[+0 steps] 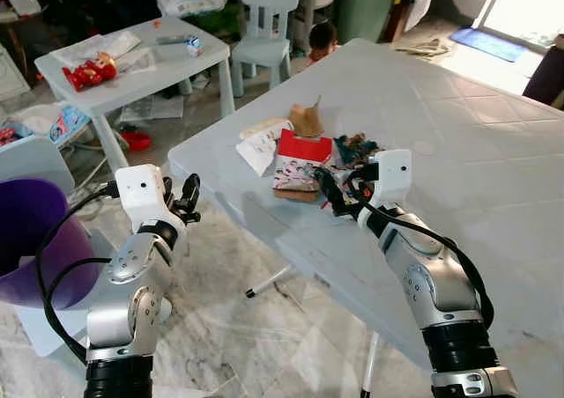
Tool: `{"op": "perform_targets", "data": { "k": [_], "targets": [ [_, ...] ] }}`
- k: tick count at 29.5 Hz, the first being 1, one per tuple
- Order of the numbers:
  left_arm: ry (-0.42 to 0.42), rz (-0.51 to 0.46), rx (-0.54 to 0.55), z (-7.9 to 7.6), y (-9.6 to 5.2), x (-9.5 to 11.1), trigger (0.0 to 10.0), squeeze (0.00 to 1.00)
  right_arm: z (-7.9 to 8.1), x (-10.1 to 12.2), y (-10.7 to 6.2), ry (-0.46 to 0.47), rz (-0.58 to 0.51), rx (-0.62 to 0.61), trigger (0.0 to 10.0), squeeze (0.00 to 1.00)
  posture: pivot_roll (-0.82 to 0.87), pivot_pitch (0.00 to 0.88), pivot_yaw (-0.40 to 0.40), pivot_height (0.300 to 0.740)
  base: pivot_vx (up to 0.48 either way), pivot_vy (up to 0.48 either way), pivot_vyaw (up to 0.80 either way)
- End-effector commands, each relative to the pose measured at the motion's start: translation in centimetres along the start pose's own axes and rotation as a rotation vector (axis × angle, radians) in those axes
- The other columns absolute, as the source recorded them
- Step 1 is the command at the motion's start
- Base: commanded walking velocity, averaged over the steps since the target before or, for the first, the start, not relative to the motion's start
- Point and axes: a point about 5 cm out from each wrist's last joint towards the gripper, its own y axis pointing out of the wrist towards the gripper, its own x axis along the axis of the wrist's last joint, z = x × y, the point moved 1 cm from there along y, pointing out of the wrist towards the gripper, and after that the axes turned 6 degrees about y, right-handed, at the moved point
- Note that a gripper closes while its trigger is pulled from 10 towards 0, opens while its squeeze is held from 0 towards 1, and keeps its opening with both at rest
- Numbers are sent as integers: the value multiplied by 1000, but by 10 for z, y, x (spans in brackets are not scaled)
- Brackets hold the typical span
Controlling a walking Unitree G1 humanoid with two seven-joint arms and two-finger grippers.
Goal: Picking trash to rubbish bin
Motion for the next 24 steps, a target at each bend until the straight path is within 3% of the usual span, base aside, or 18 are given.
{"op": "perform_targets", "data": {
  "k": [1, 8, 15, 24],
  "targets": [
    [-6, -13, -19, -3, 0, 4, 10000, 0, -2, 3, -2, -11, -17, -14, 10000, 0, 101, 106, -56, 740, 386, 0, 0],
    [-6, -12, -18, -3, 0, 4, 10000, 0, -2, 5, -3, -18, -24, -14, 10000, 0, 99, 103, -56, 740, 370, 0, 0],
    [-11, -9, -17, -3, -1, 2, 10000, 0, -4, 14, -7, -28, -87, -26, 10000, 0, 101, 103, -57, 740, 0, 0, 0],
    [-3, 17, -14, -5, -3, -2, 10000, 0, -9, 17, -15, -51, -87, -43, 10000, 0, 94, 111, -58, 740, 0, 0, 0]
  ]
}}
